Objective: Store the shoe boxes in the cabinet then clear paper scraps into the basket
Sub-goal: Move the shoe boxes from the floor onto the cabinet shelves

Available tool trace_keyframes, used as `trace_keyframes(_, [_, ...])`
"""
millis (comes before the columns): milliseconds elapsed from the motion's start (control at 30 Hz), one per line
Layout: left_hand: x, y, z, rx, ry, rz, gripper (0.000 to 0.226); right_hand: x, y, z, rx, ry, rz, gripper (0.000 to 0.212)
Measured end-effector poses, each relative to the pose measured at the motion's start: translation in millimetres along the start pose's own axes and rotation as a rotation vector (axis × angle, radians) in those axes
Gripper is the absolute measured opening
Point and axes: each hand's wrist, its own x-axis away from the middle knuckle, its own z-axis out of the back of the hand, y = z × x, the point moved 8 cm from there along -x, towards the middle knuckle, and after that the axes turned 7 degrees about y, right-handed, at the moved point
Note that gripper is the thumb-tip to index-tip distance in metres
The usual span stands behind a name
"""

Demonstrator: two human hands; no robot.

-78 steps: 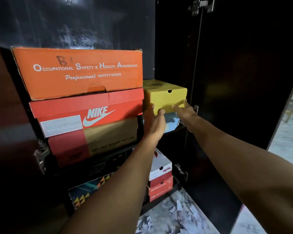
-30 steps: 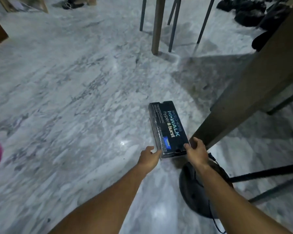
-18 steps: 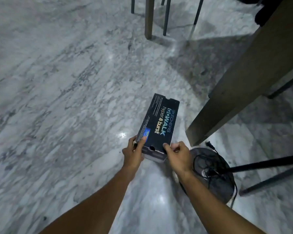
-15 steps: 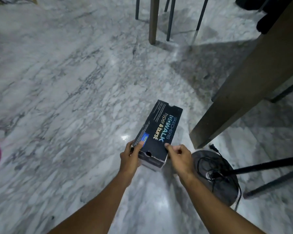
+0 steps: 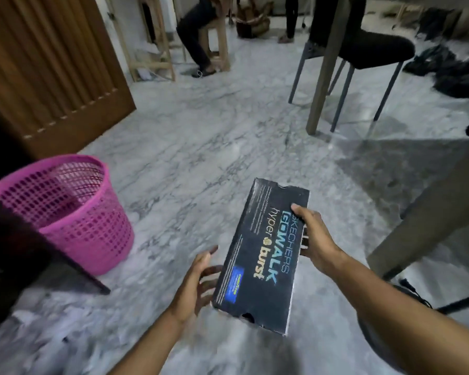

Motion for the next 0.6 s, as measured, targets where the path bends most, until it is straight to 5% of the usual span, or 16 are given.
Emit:
trace_keyframes(133, [34, 68, 67, 0.021, 0.078, -0.1, 0.078, 65, -54, -98, 0.047, -0.266, 0.094, 0.055])
trace_keyframes(367, [128, 148, 167, 0.097, 0.172, -0.392, 0.082, 184, -109, -253, 0.16, -0.618, 0.217, 0.072])
trace_keyframes(600, [236, 216, 290, 0.169, 0.498, -0.686, 0.068, 299, -153, -380, 0.169, -0.931, 0.355, 0.059])
